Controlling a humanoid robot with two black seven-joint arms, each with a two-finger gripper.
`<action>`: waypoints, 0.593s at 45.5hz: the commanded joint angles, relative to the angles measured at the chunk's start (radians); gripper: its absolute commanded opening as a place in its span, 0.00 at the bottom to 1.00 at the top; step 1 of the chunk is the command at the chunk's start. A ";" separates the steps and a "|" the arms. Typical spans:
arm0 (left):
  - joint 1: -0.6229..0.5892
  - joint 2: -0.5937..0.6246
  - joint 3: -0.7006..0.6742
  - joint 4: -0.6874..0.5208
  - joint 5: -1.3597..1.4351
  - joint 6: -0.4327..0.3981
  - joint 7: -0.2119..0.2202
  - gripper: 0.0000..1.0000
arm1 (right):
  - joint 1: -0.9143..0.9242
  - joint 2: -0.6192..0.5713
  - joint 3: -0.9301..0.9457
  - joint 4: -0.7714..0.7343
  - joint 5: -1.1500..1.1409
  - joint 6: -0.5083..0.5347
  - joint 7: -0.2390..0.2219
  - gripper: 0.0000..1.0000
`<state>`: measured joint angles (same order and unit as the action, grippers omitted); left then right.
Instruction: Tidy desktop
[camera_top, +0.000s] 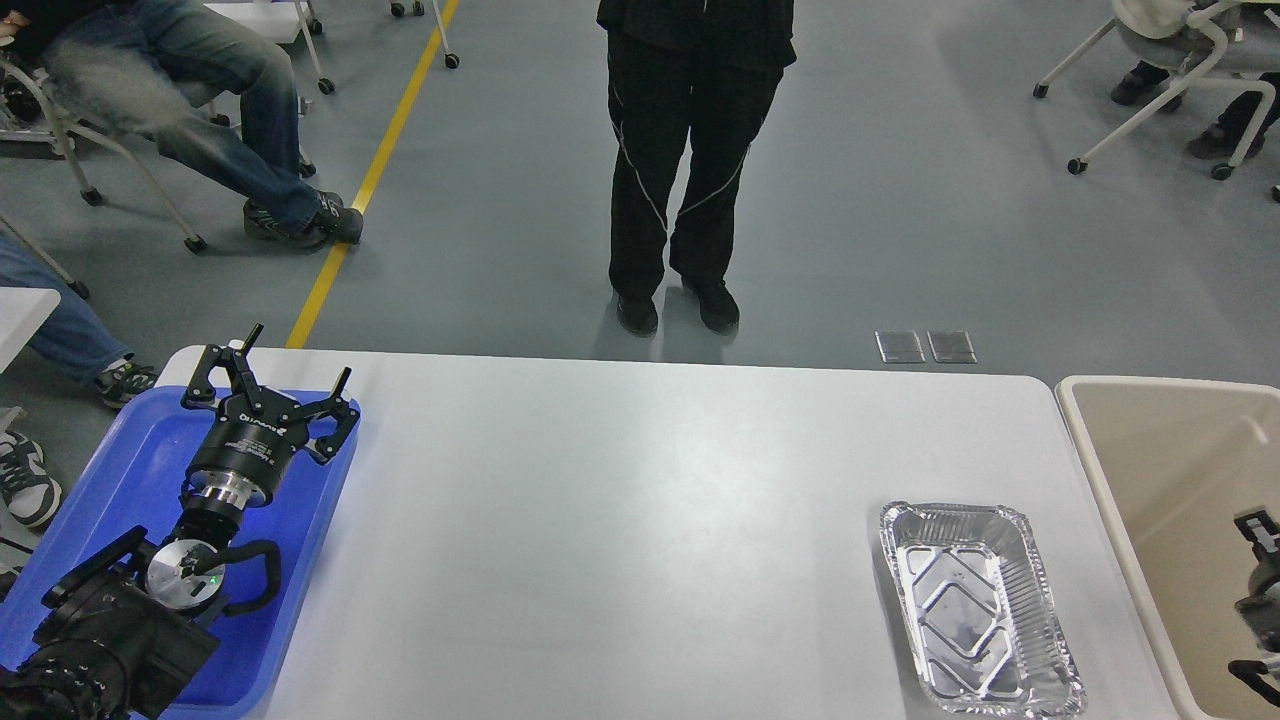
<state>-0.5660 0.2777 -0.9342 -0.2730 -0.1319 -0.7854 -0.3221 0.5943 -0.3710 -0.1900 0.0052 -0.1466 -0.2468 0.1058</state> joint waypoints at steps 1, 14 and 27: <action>0.000 0.000 0.000 0.000 0.000 0.000 0.000 1.00 | 0.082 -0.011 0.151 0.016 0.001 0.009 0.003 1.00; 0.000 0.000 0.000 0.000 0.000 0.000 0.000 1.00 | 0.243 -0.103 0.351 0.038 0.001 0.026 0.003 1.00; 0.000 0.000 0.000 0.000 0.000 0.000 0.000 1.00 | 0.335 -0.198 0.495 0.258 0.001 0.038 0.046 1.00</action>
<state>-0.5660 0.2777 -0.9342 -0.2731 -0.1319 -0.7854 -0.3221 0.8487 -0.4968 0.1504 0.1137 -0.1458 -0.2174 0.1170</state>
